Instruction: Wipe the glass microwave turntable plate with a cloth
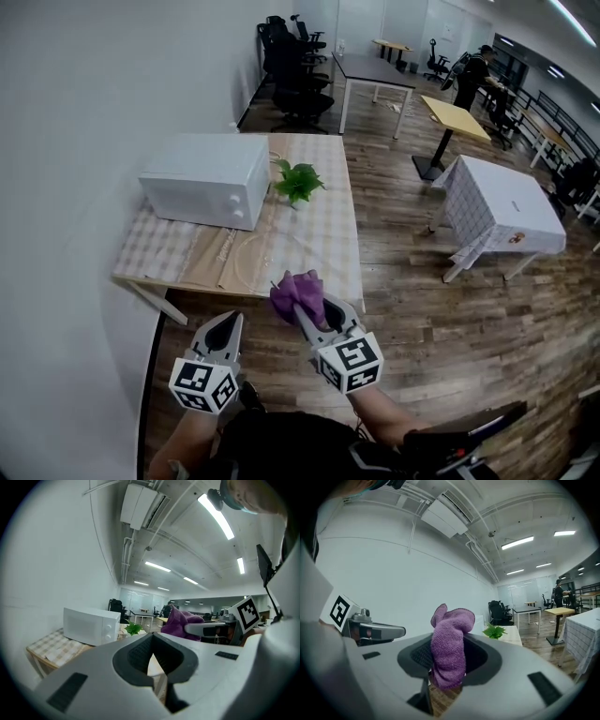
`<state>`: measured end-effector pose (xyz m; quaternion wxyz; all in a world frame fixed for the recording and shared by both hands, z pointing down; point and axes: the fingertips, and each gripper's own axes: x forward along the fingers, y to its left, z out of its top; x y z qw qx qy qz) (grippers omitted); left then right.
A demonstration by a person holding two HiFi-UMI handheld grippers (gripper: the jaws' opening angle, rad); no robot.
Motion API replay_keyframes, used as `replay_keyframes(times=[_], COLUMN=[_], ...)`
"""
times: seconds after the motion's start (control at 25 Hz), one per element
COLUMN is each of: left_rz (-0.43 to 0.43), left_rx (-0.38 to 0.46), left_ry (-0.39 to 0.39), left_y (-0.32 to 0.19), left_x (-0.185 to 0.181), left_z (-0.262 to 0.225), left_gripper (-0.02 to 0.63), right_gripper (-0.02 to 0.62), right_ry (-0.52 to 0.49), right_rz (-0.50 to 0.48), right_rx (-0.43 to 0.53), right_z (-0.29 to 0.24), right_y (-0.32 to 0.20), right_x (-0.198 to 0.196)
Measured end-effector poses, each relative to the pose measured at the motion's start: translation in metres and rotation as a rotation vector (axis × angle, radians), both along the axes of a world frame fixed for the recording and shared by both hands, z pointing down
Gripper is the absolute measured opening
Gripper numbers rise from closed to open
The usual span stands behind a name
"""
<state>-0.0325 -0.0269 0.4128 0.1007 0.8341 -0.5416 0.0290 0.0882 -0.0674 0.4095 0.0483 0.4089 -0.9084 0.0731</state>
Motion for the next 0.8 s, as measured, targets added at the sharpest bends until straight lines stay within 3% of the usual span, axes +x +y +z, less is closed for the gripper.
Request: replay_keyframes(times=[0.8], left_rz=[0.079], left_rx=[0.013], left_ry=[0.039], left_y=[-0.096], left_x=[-0.1], left_z=[0.006], left_gripper=[0.003], right_gripper=[0.144], right_ry=[0.058], right_rz=[0.139], right_rx=[-0.033], right_z=[0.01], right_y=[-0.091], right_x=[-0.078])
